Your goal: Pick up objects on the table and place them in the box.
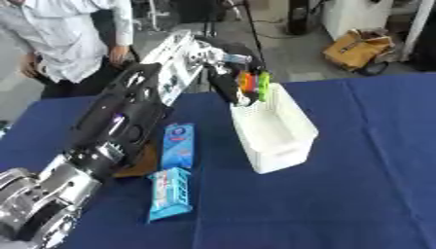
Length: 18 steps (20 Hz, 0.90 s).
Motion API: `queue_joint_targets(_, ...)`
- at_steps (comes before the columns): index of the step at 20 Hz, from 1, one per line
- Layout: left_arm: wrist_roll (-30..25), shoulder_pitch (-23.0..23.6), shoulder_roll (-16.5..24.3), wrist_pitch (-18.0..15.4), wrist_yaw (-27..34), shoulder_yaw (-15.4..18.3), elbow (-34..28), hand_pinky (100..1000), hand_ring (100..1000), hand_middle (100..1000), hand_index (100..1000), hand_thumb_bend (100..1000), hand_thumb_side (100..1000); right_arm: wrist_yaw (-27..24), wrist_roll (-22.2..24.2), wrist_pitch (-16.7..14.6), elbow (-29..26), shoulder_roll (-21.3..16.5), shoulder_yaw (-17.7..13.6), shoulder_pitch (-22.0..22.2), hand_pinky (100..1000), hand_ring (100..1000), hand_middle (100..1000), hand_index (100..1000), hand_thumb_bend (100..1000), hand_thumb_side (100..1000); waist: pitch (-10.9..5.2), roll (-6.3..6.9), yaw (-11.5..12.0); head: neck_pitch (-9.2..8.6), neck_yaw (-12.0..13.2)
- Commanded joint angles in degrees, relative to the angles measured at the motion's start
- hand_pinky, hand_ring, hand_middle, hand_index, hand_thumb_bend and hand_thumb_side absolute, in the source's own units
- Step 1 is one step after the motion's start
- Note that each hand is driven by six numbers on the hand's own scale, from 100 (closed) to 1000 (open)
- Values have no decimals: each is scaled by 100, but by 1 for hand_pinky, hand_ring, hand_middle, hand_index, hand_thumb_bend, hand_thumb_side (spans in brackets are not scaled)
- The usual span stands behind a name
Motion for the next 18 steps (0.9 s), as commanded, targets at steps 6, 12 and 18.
queue_joint_targets(6,442,74,-145,561,495,327,-32,954,371,364,509,100,395,-69,-39,-44,-90,-71,-57,-83,868,915,817,767,100,1000,-36,-92,-46,-107,30)
queue_joint_targets(12,759,162,-260,822,513,450,56,958,365,361,504,100,414,-85,-61,-56,-90,-43,-57,-93,869,916,817,766,100,1000,5,-109,-69,-124,50)
queue_joint_targets(18,1221,257,-373,1057,636,627,178,955,354,352,497,100,443,-91,-67,-61,-90,-24,-53,-99,869,916,817,765,100,1000,24,-106,-89,-150,62)
